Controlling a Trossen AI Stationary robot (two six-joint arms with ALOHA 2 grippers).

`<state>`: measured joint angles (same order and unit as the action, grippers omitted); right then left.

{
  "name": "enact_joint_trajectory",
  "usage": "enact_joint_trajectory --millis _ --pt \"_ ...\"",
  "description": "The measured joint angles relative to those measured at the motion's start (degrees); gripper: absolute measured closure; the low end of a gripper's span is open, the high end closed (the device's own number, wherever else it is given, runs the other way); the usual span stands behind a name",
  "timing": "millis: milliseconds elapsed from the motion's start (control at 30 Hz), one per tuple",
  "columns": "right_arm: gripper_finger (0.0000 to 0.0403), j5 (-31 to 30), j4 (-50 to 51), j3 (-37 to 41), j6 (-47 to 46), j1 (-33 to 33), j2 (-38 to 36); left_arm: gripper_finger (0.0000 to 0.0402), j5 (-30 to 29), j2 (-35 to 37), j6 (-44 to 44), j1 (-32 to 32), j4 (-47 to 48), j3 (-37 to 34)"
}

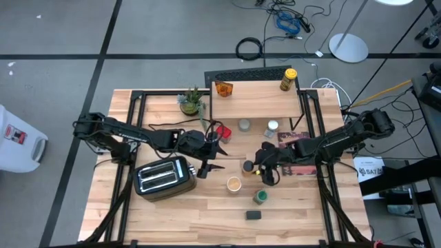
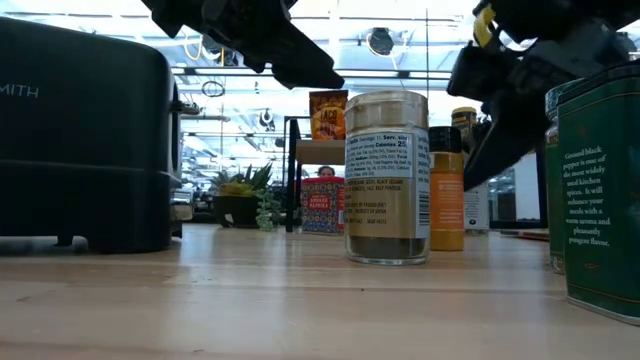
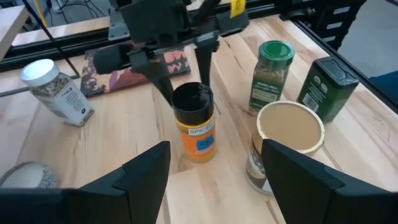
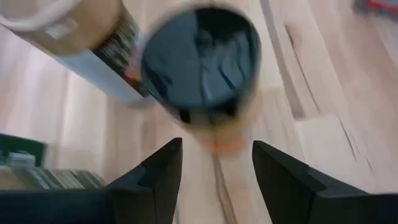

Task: Shelf spices
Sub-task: Put the black seasoning bottle on the shelf

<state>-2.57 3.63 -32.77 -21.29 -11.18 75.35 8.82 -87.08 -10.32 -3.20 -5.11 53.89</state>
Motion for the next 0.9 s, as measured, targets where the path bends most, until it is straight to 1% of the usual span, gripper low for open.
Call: enact_joint_trajectory --millis 167,367,467,633,767,900 --pt "0.022 1.9 -4.4 0.0 2.1 1.6 0.0 0.0139 0.0 -1.5 1.0 0.0 -0.7 0.1" --pt "0.022 2.5 -6.5 0.0 3.5 4.7 0.0 0.0139 0.0 -3.9 1.0 0.0 -0.9 0.1" --pt "0.022 2.5 -6.5 0.0 4.0 5.6 0.0 0.0139 -0.3 -4.8 1.0 0.1 -2.0 0.1" --pt "0.022 3.4 -6.3 0.0 4.1 6.3 0.0 0.0139 -0.9 -6.2 1.1 0.5 -7.2 0.2" --pt "0.022 6.2 -4.5 0.0 2.1 6.2 0.0 0.0139 -0.8 -9.0 2.0 1.4 -6.5 1.9" --pt "0.022 7.2 -3.2 0.0 0.9 5.4 0.0 0.0139 0.6 -12.5 2.5 2.3 -6.5 3.6"
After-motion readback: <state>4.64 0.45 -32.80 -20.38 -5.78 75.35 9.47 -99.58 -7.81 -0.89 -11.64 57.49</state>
